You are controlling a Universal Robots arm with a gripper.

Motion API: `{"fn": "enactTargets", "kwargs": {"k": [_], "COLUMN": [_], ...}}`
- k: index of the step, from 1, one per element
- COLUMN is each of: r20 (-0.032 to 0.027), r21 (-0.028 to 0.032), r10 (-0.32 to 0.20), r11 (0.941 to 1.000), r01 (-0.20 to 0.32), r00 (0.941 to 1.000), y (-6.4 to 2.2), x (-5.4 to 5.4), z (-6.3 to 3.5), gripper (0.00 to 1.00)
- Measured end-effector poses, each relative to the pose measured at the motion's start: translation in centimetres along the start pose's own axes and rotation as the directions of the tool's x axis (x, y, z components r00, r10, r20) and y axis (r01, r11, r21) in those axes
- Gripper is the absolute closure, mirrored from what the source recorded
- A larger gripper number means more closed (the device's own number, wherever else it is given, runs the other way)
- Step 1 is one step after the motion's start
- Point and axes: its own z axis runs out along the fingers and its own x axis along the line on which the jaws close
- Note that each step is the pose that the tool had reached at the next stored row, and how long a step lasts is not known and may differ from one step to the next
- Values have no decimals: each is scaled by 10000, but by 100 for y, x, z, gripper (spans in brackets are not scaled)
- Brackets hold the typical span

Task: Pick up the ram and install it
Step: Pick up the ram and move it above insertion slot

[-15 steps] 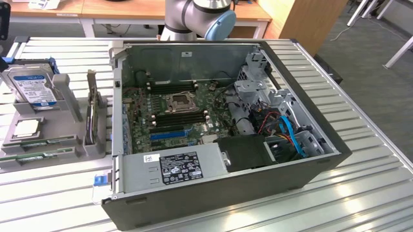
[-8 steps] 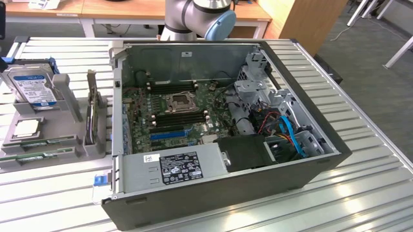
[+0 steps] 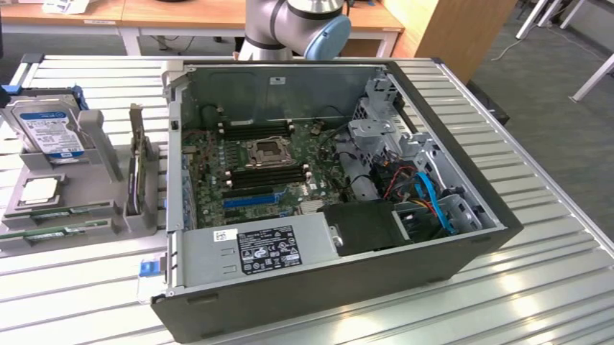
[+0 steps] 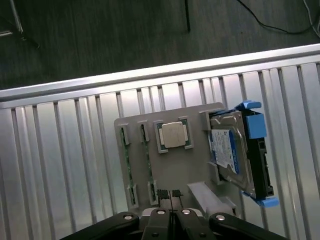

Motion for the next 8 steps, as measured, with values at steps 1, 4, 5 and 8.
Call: {"fn": "enactTargets", "kwargs": {"k": [1,4,5,8], "r20": [-2,-2,-2,-12], "r21": [-1,0,0,-5], "r10": [-58,-60,-61,-294], "r11": [10000,10000,10000,9996], "r01": [58,60,61,294], "r00": [10000,10000,10000,9996], "y": [0,0,0,0], "x": [0,0,0,0], "z": [0,1,0,1], "gripper": [90,90,90,90]}}
